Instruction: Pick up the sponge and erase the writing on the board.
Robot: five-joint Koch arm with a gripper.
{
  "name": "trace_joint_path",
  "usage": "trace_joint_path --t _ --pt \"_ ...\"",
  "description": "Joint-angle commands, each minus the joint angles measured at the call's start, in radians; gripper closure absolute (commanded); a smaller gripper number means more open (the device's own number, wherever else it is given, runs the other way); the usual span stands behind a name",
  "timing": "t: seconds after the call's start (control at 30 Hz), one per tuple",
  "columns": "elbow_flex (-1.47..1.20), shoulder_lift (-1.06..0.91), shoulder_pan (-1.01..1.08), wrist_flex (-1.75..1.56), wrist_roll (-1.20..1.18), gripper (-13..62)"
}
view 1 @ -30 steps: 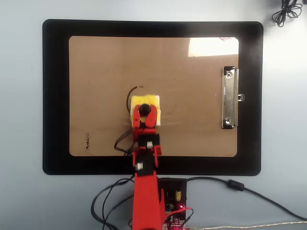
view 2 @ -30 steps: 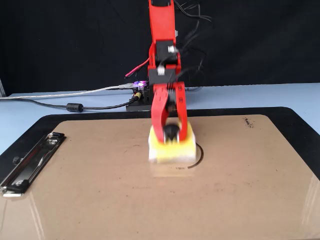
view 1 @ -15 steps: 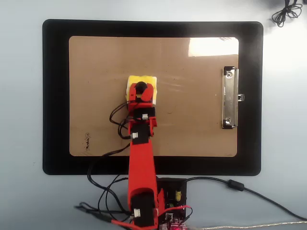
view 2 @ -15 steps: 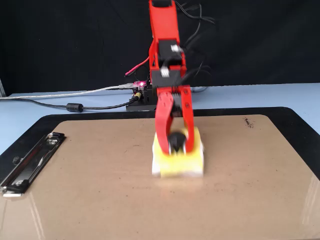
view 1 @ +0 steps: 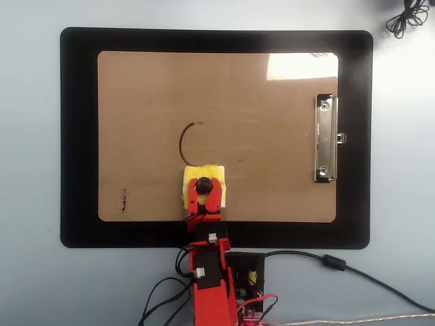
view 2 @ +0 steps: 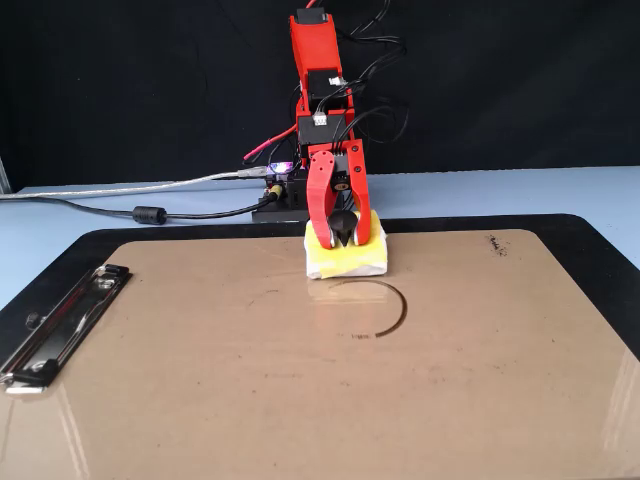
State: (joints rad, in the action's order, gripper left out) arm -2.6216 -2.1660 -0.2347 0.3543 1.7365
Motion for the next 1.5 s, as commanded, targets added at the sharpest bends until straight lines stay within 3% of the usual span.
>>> trace_joint_path --t 0.0,0.1,0.2,0.27,0.43,0.53,0.6,0.77,0.87,0.93,1.1,1.17,1.27,1.43,1.47 --pt "0.14 0.184 -0.025 -0.051 0.04 57.5" --pt "0.316 0.439 -0.075 -0.124 0.055 57.5" --pt "0.399 0.529 -0.106 -0.14 0.074 57.5" --pt "0.362 0.454 -0.106 -0.126 0.074 57.5" --pt "-0.008 -0.034 -0.112 -0.02 0.064 57.4" --pt "-0.043 -0.08 -0.124 -0.012 0.064 57.4" --pt "0.008 0.009 -0.149 -0.038 0.064 57.5" --pt "0.365 0.534 -0.164 -0.184 0.075 57.5" --pt "0.482 0.623 -0.164 -0.195 0.075 57.5" --pt "0.42 0.574 -0.166 -0.181 0.075 57.4" --pt "0.061 0.11 -0.236 -0.114 0.057 57.5" --pt "0.048 0.071 -0.25 -0.101 0.025 57.5" --pt "0.147 0.229 -0.255 -0.155 -0.011 57.5" --pt "0.607 0.813 -0.199 -0.302 -0.012 57.5" --pt "0.664 0.854 -0.166 -0.302 -0.012 57.5"
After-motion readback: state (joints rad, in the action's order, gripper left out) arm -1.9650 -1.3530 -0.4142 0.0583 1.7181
